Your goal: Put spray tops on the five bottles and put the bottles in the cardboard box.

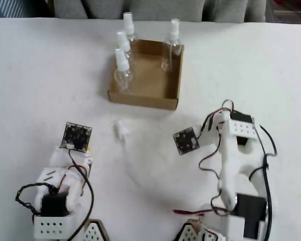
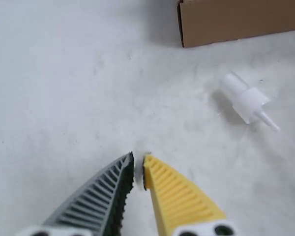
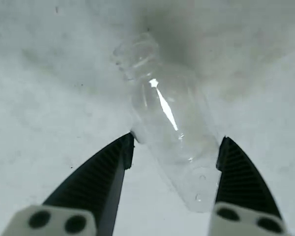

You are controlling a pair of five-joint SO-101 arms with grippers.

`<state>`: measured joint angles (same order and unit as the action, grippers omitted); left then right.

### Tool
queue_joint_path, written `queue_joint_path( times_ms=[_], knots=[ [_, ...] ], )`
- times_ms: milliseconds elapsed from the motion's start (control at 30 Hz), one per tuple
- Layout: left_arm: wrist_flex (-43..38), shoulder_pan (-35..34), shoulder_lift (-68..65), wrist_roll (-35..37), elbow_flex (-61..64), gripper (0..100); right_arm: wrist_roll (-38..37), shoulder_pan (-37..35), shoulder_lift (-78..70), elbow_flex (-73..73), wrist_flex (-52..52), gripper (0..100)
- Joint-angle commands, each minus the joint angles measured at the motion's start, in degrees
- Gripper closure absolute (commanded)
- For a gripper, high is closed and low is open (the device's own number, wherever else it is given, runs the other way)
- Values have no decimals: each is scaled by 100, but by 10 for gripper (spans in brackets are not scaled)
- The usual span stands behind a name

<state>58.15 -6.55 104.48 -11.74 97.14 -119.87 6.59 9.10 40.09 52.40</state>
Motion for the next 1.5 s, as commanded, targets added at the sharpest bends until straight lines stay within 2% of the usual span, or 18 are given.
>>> queue_joint_path(
  times_ms=[0,200,333,400,500,600,800,867,1033,1200,1267,1467],
  knots=[
    [-176,66,31,-70,-9,943,9,-40,-418,-475,-75,767],
    [-176,66,31,-70,-9,943,237,-57,-1095,-905,-75,800],
    [-176,66,31,-70,-9,943,1371,-330,-1209,-1169,-57,997],
    [-176,66,31,-70,-9,943,2048,-435,-1200,-1301,-31,950],
    [-176,66,31,-70,-9,943,3402,-664,-1200,-1662,330,977],
    [-176,66,31,-70,-9,943,4897,-963,-1200,-2268,1297,978],
    [-176,66,31,-70,-9,943,9407,-1833,-1244,-3499,3442,984],
    [-176,66,31,-70,-9,943,10356,-2220,-1244,-3640,3873,984],
    [-176,66,31,-70,-9,944,11464,-3178,-1235,-3622,4048,984],
    [-176,66,31,-70,-9,945,12624,-3785,-1218,-3534,3855,984],
    [-176,66,31,-70,-9,945,12985,-3925,-1200,-3402,3512,984],
    [-176,66,31,-70,-9,943,13459,-3996,-1209,-2365,2141,984]
  ],
)
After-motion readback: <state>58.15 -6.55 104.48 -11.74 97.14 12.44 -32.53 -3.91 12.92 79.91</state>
